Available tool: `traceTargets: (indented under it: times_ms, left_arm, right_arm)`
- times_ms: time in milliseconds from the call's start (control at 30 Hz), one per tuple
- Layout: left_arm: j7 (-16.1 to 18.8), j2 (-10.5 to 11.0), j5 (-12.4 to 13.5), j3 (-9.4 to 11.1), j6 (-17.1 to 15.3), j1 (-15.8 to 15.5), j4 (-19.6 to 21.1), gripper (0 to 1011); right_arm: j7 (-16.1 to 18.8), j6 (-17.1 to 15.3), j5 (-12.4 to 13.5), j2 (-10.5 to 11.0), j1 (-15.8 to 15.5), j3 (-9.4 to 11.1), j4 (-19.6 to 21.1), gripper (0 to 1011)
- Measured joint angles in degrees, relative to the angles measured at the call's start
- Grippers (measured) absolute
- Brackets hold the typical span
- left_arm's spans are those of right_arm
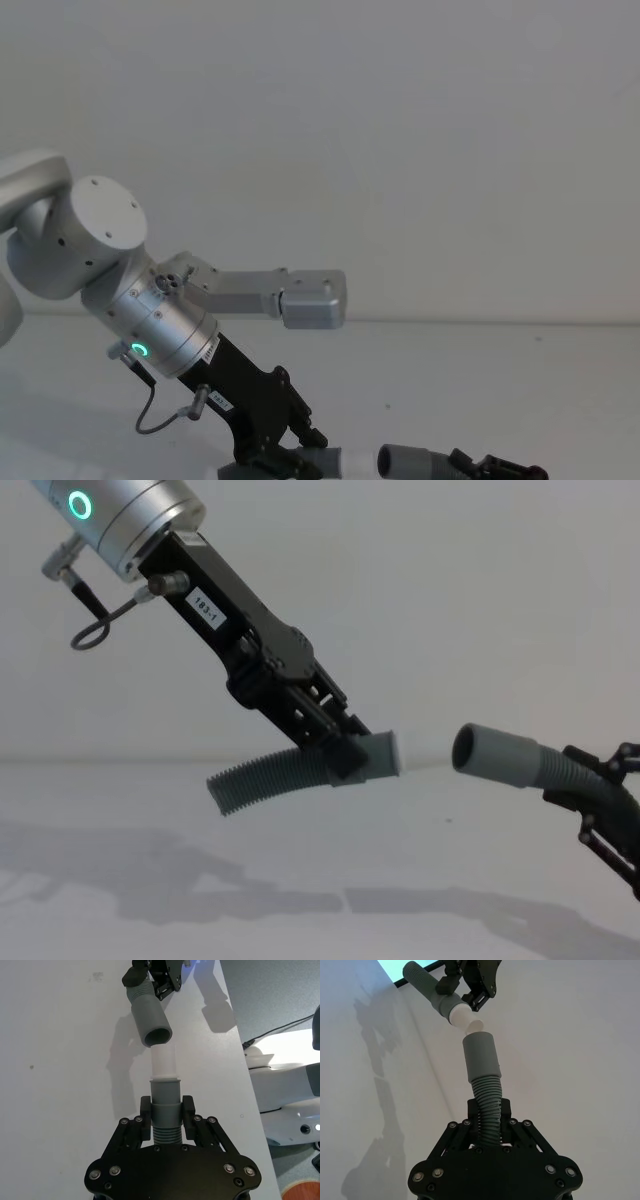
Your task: Use both hands to pick up one end of the pipe from the table, align the ends, and insert them.
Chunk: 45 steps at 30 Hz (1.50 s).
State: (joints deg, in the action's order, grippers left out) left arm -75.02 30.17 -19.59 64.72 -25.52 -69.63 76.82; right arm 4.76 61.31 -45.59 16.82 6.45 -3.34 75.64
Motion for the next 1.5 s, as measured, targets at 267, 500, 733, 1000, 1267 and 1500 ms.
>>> traceTargets:
  times_ms: [267,500,733,1000,1267,1500]
  left_arm:
    - [-0.29,-0.44,-0.45,0.49,0.18,-0.35,-0.63,332]
    - [-0.60,-0.86,-0.75,0.96,0.29,-0.75,-1.38,332]
    - [-1.09,-1.35,-0.98,1.55,0.10,-1.28,-2.26,332]
    - [-1.85,-2.01,-1.04,2.58,-0.93,-2.16,-3.59,332]
    - [-2.16,-2.52,-1.08,3.38,-1.62,-2.86,-4.61,332]
    - [-2.33,-2.89,-1.21,3.87,-1.82,-3.36,-5.42,332]
  right_arm:
    - [-1.47,0.46,-1.71,-0.20,0.21,0.11,-0.40,212]
    - [-2.52,0.67,-2.63,-0.30,0.42,0.11,-0.73,212]
    - [-3.85,1.16,-3.75,-0.41,0.69,0.10,-1.16,211]
    - [-5.95,2.09,-5.66,-0.59,1.06,0.17,-1.72,212]
    - [-8.11,3.10,-7.66,-0.75,1.37,0.31,-2.26,212]
    - [-10.57,4.27,-10.26,-0.93,1.60,0.49,-2.82,212]
